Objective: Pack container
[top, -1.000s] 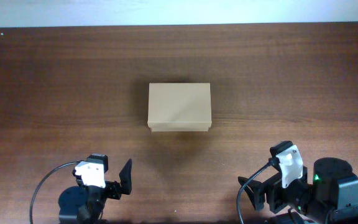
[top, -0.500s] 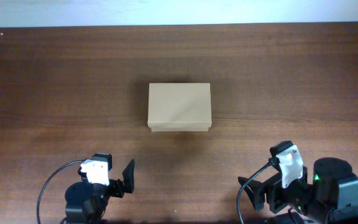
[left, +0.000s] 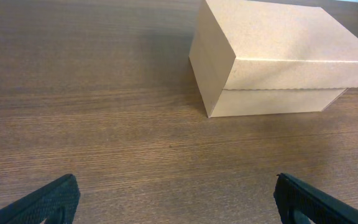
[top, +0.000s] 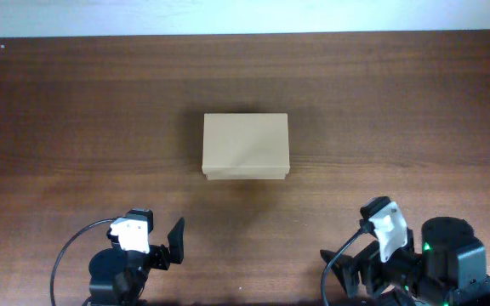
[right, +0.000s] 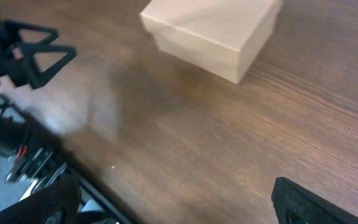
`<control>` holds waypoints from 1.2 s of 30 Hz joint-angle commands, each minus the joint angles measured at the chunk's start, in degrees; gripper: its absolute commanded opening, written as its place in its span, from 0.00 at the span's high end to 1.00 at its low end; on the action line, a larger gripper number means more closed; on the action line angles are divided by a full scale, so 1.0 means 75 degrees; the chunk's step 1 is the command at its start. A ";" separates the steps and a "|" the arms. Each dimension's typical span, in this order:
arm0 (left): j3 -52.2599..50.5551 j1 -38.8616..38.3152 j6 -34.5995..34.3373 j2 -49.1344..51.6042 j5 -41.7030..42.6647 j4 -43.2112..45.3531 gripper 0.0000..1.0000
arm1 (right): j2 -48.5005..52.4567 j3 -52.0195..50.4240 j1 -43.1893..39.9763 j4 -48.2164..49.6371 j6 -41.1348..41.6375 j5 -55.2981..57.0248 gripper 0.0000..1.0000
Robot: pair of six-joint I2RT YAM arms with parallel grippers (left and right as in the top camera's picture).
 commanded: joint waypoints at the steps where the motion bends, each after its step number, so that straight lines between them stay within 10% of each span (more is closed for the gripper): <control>1: -0.0055 0.0047 -0.0073 -0.0082 -0.0015 0.0006 0.00 | -0.0093 -0.0035 0.0624 0.0050 -0.0338 0.0746 0.01; 11: -0.0055 0.0047 -0.0073 -0.0082 -0.0015 0.0006 0.00 | -0.1880 -0.3453 0.1072 0.3485 -0.0335 0.2428 0.01; 36: -0.0055 0.0047 -0.0073 -0.0082 -0.0015 0.0006 0.01 | -0.4095 -0.6030 0.1682 0.3617 0.0580 0.2428 0.01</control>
